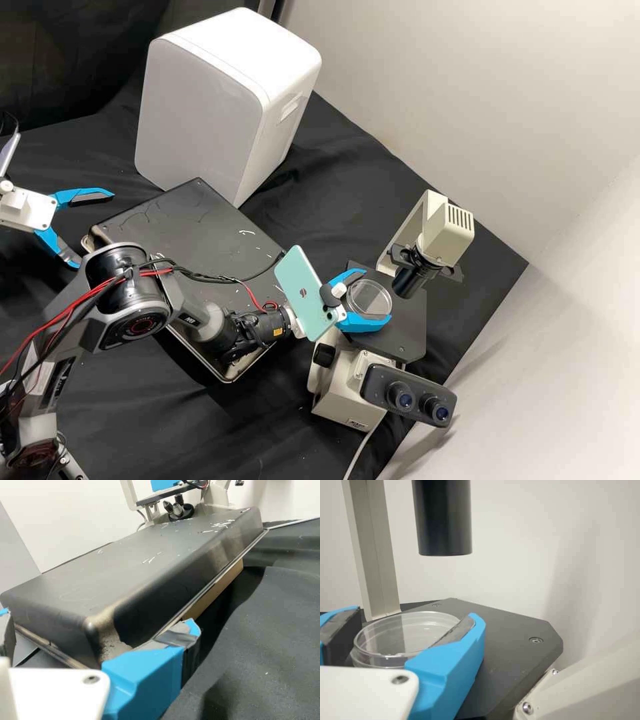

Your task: Place the petri dish on the bench

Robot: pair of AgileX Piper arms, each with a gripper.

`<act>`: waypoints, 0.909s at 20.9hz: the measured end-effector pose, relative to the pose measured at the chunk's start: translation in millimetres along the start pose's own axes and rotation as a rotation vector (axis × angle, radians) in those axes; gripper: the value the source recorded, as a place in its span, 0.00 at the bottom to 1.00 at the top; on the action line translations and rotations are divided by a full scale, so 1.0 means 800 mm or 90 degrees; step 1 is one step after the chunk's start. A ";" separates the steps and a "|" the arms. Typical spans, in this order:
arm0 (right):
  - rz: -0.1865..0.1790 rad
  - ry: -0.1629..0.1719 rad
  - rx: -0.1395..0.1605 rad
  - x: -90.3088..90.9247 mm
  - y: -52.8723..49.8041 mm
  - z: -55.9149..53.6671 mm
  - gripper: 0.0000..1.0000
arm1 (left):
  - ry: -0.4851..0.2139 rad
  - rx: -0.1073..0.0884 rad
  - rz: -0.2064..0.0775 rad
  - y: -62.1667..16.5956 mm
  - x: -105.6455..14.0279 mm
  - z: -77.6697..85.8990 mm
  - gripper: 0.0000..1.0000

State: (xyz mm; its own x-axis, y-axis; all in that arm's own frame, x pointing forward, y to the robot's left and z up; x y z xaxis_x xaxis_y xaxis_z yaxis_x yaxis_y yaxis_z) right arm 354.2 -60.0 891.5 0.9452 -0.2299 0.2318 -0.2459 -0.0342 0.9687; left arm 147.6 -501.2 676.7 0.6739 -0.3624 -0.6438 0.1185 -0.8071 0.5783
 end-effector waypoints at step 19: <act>0.000 -0.001 0.014 -0.002 -0.001 0.002 0.00 | 0.000 0.000 0.000 0.0000 0.000 0.000 1.00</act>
State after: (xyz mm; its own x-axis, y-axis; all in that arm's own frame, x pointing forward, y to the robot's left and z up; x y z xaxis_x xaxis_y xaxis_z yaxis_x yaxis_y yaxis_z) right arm 352.5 -60.8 890.0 0.9452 -0.2309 0.2310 -0.2500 -0.0561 0.9666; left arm 147.6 -501.2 676.7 0.6739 -0.3624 -0.6438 0.1185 -0.8071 0.5783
